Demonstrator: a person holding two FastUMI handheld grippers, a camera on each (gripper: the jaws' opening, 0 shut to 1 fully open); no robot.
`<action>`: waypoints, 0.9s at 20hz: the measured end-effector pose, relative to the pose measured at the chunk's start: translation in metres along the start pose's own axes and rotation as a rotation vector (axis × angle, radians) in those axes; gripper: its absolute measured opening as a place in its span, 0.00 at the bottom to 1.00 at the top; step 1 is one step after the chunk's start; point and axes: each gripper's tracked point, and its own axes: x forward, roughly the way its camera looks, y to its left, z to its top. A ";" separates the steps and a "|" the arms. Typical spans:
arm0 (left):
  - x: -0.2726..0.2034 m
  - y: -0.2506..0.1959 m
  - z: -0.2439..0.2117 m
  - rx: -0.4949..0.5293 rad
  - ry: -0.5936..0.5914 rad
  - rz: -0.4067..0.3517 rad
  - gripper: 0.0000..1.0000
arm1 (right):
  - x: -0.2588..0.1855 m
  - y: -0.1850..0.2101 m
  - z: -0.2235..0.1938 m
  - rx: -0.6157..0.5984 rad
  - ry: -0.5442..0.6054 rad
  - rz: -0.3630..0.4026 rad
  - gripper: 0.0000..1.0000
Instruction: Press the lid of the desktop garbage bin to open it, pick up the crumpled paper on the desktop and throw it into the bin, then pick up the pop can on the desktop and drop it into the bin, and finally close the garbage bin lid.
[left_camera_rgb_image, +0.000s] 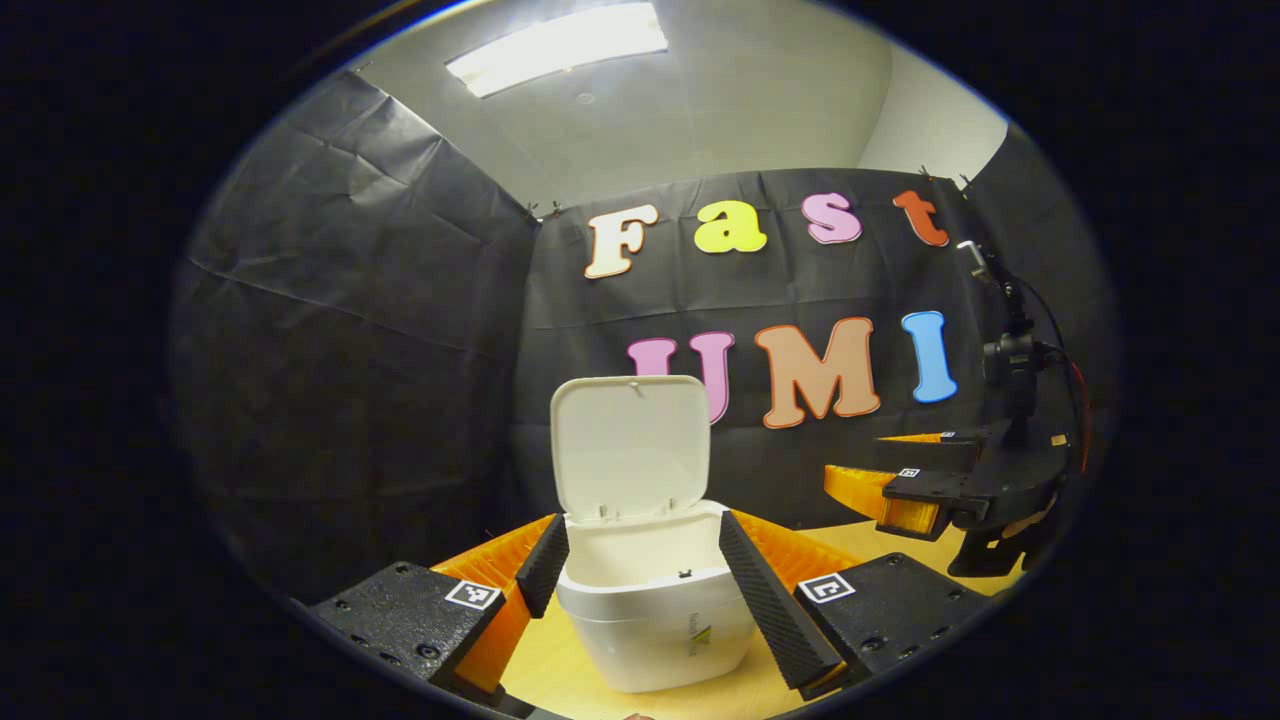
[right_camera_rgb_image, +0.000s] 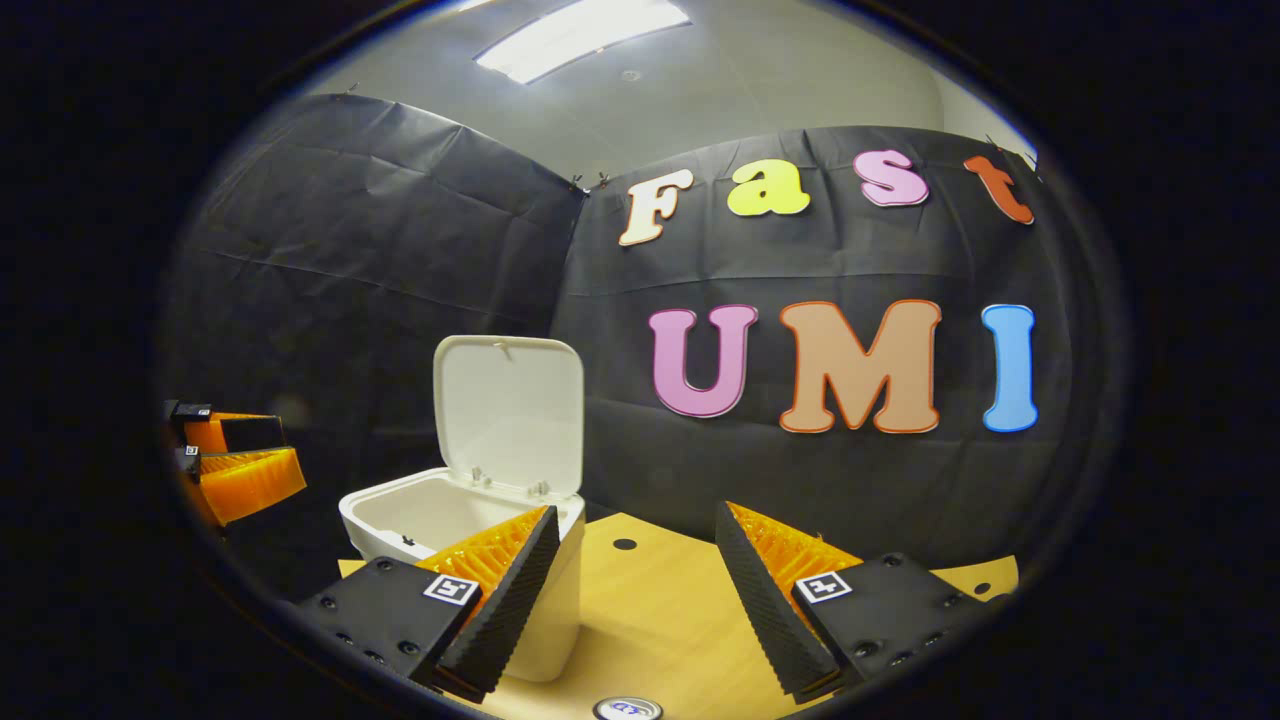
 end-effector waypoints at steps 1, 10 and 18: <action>0.005 -0.013 0.001 -0.005 -0.003 -0.029 0.92 | -0.007 -0.013 -0.001 0.005 0.000 -0.025 0.99; 0.035 -0.137 -0.019 -0.057 0.026 -0.305 0.92 | -0.097 -0.127 -0.018 0.033 0.037 -0.275 0.99; 0.055 -0.207 -0.125 -0.053 0.202 -0.410 0.93 | -0.194 -0.210 -0.051 0.031 0.142 -0.512 0.99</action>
